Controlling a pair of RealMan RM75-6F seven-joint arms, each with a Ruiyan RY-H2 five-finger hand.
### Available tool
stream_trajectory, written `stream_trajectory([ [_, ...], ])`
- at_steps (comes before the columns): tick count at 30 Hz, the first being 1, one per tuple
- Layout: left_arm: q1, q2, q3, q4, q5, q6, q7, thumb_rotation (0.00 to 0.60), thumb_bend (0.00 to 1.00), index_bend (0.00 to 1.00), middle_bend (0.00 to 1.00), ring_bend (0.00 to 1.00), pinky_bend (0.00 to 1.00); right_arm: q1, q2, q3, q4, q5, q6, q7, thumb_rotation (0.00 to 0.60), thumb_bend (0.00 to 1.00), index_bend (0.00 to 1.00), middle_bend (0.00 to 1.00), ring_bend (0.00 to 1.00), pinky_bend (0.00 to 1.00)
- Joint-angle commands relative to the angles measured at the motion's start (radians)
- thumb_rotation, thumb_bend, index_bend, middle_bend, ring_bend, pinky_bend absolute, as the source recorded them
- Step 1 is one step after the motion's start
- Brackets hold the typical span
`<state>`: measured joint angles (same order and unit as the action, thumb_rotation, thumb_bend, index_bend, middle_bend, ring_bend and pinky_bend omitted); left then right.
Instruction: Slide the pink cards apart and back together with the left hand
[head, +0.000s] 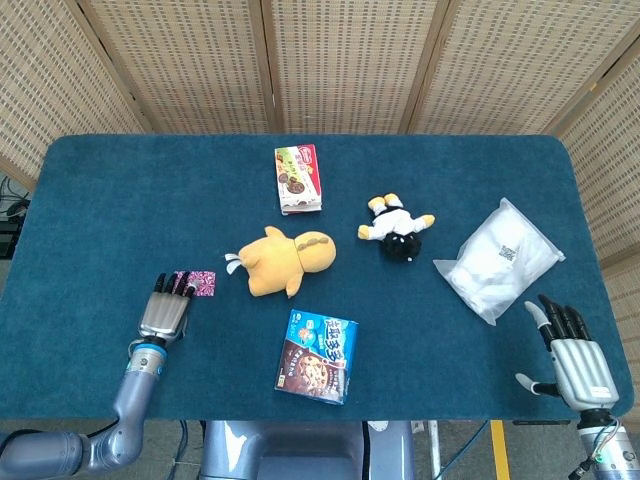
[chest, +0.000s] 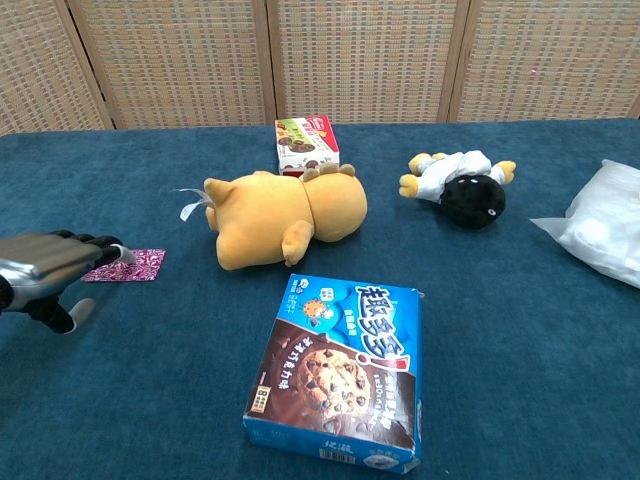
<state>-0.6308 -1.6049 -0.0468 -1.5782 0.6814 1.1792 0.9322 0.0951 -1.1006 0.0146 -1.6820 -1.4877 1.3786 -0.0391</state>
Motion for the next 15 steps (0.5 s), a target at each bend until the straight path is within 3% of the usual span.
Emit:
stream_trajectory([
  [1,-0.009,-0.014,-0.005,0.002,-0.023,0.002,0.018,0.6,0.6,0.08,0.0,0.0,0.0,0.0,-0.001,-0.001,0.002,0.0,0.0,0.0,0.6,0.0,0.0,0.0,0.0,0.0],
  [15,-0.031,-0.001,-0.004,-0.021,-0.152,0.05,0.129,0.6,0.66,0.08,0.0,0.0,0.0,-0.005,0.006,-0.001,0.0,-0.012,0.015,0.016,0.6,0.0,0.0,0.0,0.0,0.0],
])
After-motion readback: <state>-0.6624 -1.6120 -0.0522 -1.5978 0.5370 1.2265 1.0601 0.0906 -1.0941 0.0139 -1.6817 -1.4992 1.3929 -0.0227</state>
